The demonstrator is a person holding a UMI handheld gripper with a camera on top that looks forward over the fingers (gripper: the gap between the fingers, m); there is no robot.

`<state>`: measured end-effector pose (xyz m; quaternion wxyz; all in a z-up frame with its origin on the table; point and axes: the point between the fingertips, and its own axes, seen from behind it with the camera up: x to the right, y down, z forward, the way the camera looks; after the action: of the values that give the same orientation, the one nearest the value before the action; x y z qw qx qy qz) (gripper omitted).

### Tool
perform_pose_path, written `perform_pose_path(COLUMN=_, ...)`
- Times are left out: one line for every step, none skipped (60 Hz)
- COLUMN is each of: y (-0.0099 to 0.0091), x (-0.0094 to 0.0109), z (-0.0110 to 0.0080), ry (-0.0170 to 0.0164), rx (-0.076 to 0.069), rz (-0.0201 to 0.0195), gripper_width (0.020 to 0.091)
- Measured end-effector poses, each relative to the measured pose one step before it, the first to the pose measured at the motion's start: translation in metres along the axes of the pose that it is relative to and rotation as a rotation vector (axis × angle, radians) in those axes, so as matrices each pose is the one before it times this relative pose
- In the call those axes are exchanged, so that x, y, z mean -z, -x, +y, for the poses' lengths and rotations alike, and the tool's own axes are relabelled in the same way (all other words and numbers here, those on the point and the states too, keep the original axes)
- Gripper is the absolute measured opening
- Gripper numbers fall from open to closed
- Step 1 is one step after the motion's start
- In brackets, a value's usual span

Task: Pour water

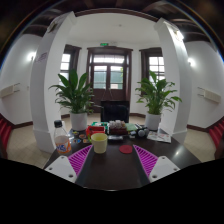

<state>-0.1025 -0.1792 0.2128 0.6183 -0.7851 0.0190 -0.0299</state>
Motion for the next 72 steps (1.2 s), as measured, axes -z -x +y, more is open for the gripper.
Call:
perform_pose_path(y=0.00125, x=0.00034, z=0.00238, ry=0.00112, rx=0.0017, rz=-0.00348, gripper_width=0.0776)
perform_pose_path(y=0.00133, x=-0.0001, z=0.00091, ry=0.00099, rx=-0.0004, rz=-0.00378, gripper_width=0.0775)
perform_pose_path(y=0.00151, x=-0.00045, z=0.00139, ry=0.00146, rx=-0.0006, rz=-0.00364, gripper_width=0.0777)
perform_pose_path(y=0.00197, x=-0.00062, z=0.00216, ry=0.00252, rx=-0.0002, rz=-0.00386, gripper_width=0.0775)
perform_pose_path(y=0.00253, x=-0.00091, z=0.00287, ry=0.00355, rx=0.0005, rz=-0.00368, gripper_width=0.0776)
perform_pose_path(y=0.00271, x=-0.0009, z=0.00296, ry=0.0041, rx=0.0013, rz=-0.00371, gripper_width=0.0774)
perform_pose_path(y=0.00314, x=-0.00119, z=0.00299, ry=0.00366, rx=0.0025, rz=-0.00337, gripper_width=0.0775)
perform_pose_path(y=0.00268, x=-0.00115, z=0.00253, ry=0.00197, rx=0.0032, rz=-0.00158, gripper_width=0.0776)
perform_pose_path(y=0.0024, x=-0.00063, z=0.00212, ry=0.0004, rx=0.004, rz=0.00072, gripper_width=0.0774)
perform_pose_path(y=0.00275, x=-0.00068, z=0.00265, ry=0.00014, rx=0.0036, rz=0.00112, gripper_width=0.0775)
perform_pose_path(y=0.00321, x=-0.00064, z=0.00306, ry=0.00198, rx=0.0036, rz=-0.00037, gripper_width=0.0776)
perform_pose_path(y=0.00248, x=0.00373, z=0.00089, ry=0.00366, rx=0.001, rz=-0.00364, gripper_width=0.0777)
perform_pose_path(y=0.00502, x=-0.0011, z=0.0038, ry=0.00045, rx=0.0027, rz=-0.00199, gripper_width=0.0777)
perform_pose_path(y=0.0048, x=-0.00075, z=0.00266, ry=-0.00166, rx=0.0019, rz=-0.00241, gripper_width=0.0777)
perform_pose_path(y=0.00481, x=-0.00074, z=0.00281, ry=-0.0021, rx=0.0007, rz=-0.0023, gripper_width=0.0776)
perform_pose_path(y=0.00499, x=-0.00059, z=0.00296, ry=-0.00111, rx=-0.0007, rz=-0.00274, gripper_width=0.0776)
perform_pose_path(y=0.00505, x=-0.00084, z=0.00353, ry=0.00018, rx=-0.0023, rz=-0.00434, gripper_width=0.0774)
perform_pose_path(y=0.0054, x=-0.00099, z=0.00374, ry=0.00069, rx=-0.0033, rz=-0.00638, gripper_width=0.0776)
perform_pose_path(y=0.00614, x=-0.00103, z=0.00315, ry=-0.00022, rx=-0.0037, rz=-0.0074, gripper_width=0.0774)
perform_pose_path(y=0.00579, x=-0.00092, z=0.00325, ry=-0.0017, rx=-0.0038, rz=-0.00788, gripper_width=0.0776)
perform_pose_path(y=0.00602, x=-0.00146, z=0.00256, ry=-0.00242, rx=-0.004, rz=-0.00856, gripper_width=0.0775)
perform_pose_path(y=0.00624, x=-0.00158, z=0.00283, ry=-0.00156, rx=-0.0045, rz=-0.00954, gripper_width=0.0775)
perform_pose_path(y=0.00625, x=-0.00173, z=0.00279, ry=-0.00034, rx=-0.0047, rz=-0.0105, gripper_width=0.0775)
perform_pose_path(y=0.00643, x=-0.00243, z=0.00293, ry=-0.00081, rx=-0.0052, rz=-0.01175, gripper_width=0.0775)
perform_pose_path(y=0.00653, x=-0.0024, z=0.00294, ry=-0.0007, rx=-0.0044, rz=-0.01235, gripper_width=0.0776)
perform_pose_path(y=0.00677, x=-0.00264, z=0.00261, ry=-0.00023, rx=-0.0032, rz=-0.01348, gripper_width=0.0774)
perform_pose_path(y=0.00672, x=-0.00321, z=0.00248, ry=-0.00061, rx=-0.0021, rz=-0.0141, gripper_width=0.0773)
perform_pose_path(y=0.00655, x=-0.00332, z=0.00282, ry=0.00001, rx=-0.0021, rz=-0.01382, gripper_width=0.0776)
perform_pose_path(y=0.00632, x=-0.00371, z=0.00275, ry=0.0021, rx=-0.0021, rz=-0.01315, gripper_width=0.0774)
perform_pose_path(y=0.00603, x=-0.00382, z=0.00292, ry=0.00251, rx=-0.002, rz=-0.01133, gripper_width=0.0775)
perform_pose_path(y=0.00487, x=-0.00443, z=0.00182, ry=0.00172, rx=-0.0021, rz=-0.00906, gripper_width=0.0777)
perform_pose_path(y=0.00429, x=-0.00445, z=0.00147, ry=0.00045, rx=-0.0009, rz=-0.00794, gripper_width=0.0774)
perform_pose_path(y=0.00419, x=-0.00482, z=0.00073, ry=-0.00061, rx=0.0, rz=-0.00648, gripper_width=0.0773)
perform_pose_path(y=0.00379, x=-0.00443, z=0.00059, ry=-0.00016, rx=0.0001, rz=-0.00499, gripper_width=0.0774)
perform_pose_path(y=0.00385, x=-0.0044, z=0.00047, ry=-0.0004, rx=0.0009, rz=-0.00419, gripper_width=0.0773)
perform_pose_path(y=0.00319, x=-0.00444, z=0.00026, ry=-0.00001, rx=0.0015, rz=-0.00255, gripper_width=0.0775)
perform_pose_path(y=0.00283, x=-0.00409, z=0.00033, ry=0.00037, rx=0.0014, rz=-0.00143, gripper_width=0.0774)
perform_pose_path(y=0.0018, x=-0.00478, z=0.00045, ry=0.00077, rx=0.0017, rz=-0.00071, gripper_width=0.0771)
perform_pose_path(y=0.00215, x=-0.00397, z=-0.00009, ry=-0.00044, rx=0.0018, rz=-0.00128, gripper_width=0.0773)
perform_pose_path(y=0.00163, x=-0.00425, z=-0.00052, ry=-0.00178, rx=0.0032, rz=-0.00105, gripper_width=0.0774)
perform_pose_path(y=0.00164, x=-0.00392, z=-0.00064, ry=-0.0023, rx=0.0036, rz=-0.00054, gripper_width=0.0774)
perform_pose_path(y=0.00167, x=-0.00404, z=-0.00071, ry=-0.00318, rx=0.003, rz=-0.00037, gripper_width=0.0772)
perform_pose_path(y=0.00141, x=-0.00394, z=-0.00138, ry=-0.00352, rx=0.0017, rz=0.00059, gripper_width=0.0772)
perform_pose_path(y=0.00146, x=-0.00416, z=-0.00109, ry=-0.00275, rx=0.0002, rz=0.00145, gripper_width=0.0773)
perform_pose_path(y=0.00138, x=-0.00399, z=-0.00105, ry=-0.0023, rx=-0.0005, rz=0.00134, gripper_width=0.0774)
perform_pose_path(y=0.00128, x=-0.00423, z=-0.00105, ry=-0.00144, rx=-0.0011, rz=0.00122, gripper_width=0.0772)
perform_pose_path(y=0.00131, x=-0.00362, z=-0.00051, ry=-0.0005, rx=-0.0014, rz=0.00029, gripper_width=0.0773)
perform_pose_path(y=0.00127, x=-0.00397, z=-0.00069, ry=-0.00078, rx=-0.0014, rz=-0.0008, gripper_width=0.0774)
perform_pose_path(y=0.00093, x=-0.00402, z=-0.00067, ry=-0.00242, rx=-0.0012, rz=-0.00115, gripper_width=0.0773)
perform_pose_path(y=0.00117, x=-0.00391, z=-0.00136, ry=-0.00324, rx=-0.0011, rz=-0.00126, gripper_width=0.0774)
perform_pose_path(y=0.00079, x=-0.00326, z=-0.00133, ry=-0.00371, rx=-0.0019, rz=-0.00049, gripper_width=0.0775)
perform_pose_path(y=0.00079, x=-0.00338, z=-0.00121, ry=-0.00361, rx=-0.0021, rz=-0.00026, gripper_width=0.0773)
perform_pose_path(y=0.00034, x=-0.00339, z=-0.00111, ry=-0.0033, rx=-0.0028, rz=-0.00014, gripper_width=0.0774)
perform_pose_path(y=0.00051, x=-0.00306, z=-0.00088, ry=-0.00182, rx=-0.0032, rz=-0.00025, gripper_width=0.0775)
perform_pose_path(y=0.00064, x=-0.00317, z=-0.00069, ry=-0.00049, rx=-0.0026, rz=-0.00073, gripper_width=0.0775)
perform_pose_path(y=-0.00006, x=-0.00296, z=-0.00084, ry=-0.00069, rx=-0.0019, rz=0.00021, gripper_width=0.0767)
perform_pose_path(y=-0.00044, x=-0.00243, z=-0.00132, ry=-0.00233, rx=-0.0005, rz=0.0022, gripper_width=0.0755)
perform_pose_path(y=-0.00087, x=-0.00314, z=-0.00134, ry=-0.00505, rx=0.0008, rz=0.00329, gripper_width=0.0742)
perform_pose_path(y=-0.00083, x=-0.00216, z=-0.00165, ry=-0.00479, rx=0.0022, rz=0.00423, gripper_width=0.0718)
perform_pose_path(y=-0.00049, x=-0.0016, z=-0.00068, ry=-0.0039, rx=0.003, rz=0.0038, gripper_width=0.0704)
perform_pose_path(y=-0.00135, x=-0.00178, z=-0.00036, ry=-0.00129, rx=0.0028, rz=0.00617, gripper_width=0.0686)
perform_pose_path(y=-0.00137, x=-0.00176, z=0.00022, ry=0.00121, rx=0.002, rz=0.00715, gripper_width=0.0669)
perform_pose_path(y=-0.00043, x=-0.00195, z=0.00025, ry=0.00237, rx=0.0016, rz=0.00378, gripper_width=0.0659)
perform_pose_path(y=0.00034, x=-0.00174, z=0.00046, ry=0.0026, rx=0.0021, rz=0.00268, gripper_width=0.0655)
perform_pose_path(y=0.00012, x=-0.00117, z=0.00084, ry=0.0026, rx=0.0029, rz=0.00278, gripper_width=0.0579)
perform_pose_path(y=-0.00106, x=-0.00142, z=-0.00008, ry=-0.00126, rx=0.0077, rz=0.00465, gripper_width=0.0517)
perform_pose_path(y=-0.00562, x=-0.00542, z=-0.00469, ry=-0.00127, rx=0.0099, rz=0.00112, gripper_width=0.0515)
perform_pose_path(y=0.0051, x=0.00439, z=0.00265, ry=-0.00733, rx=0.0081, rz=-0.00098, gripper_width=0.0509)
perform_pose_path(y=0.00106, x=0.00018, z=0.00011, ry=-0.00178, rx=0.0053, rz=-0.00213, gripper_width=0.0498)
perform_pose_path(y=0.00062, x=0.00006, z=0.00051, ry=-0.00182, rx=0.003, rz=-0.00109, gripper_width=0.049)
perform_pose_path(y=-0.00022, x=0.0, z=0.00015, ry=-0.00311, rx=-0.0009, rz=0.00263, gripper_width=0.0483)
perform_pose_path(y=-0.00042, x=-0.00012, z=0.00013, ry=-0.00129, rx=-0.005, rz=0.00363, gripper_width=0.047)
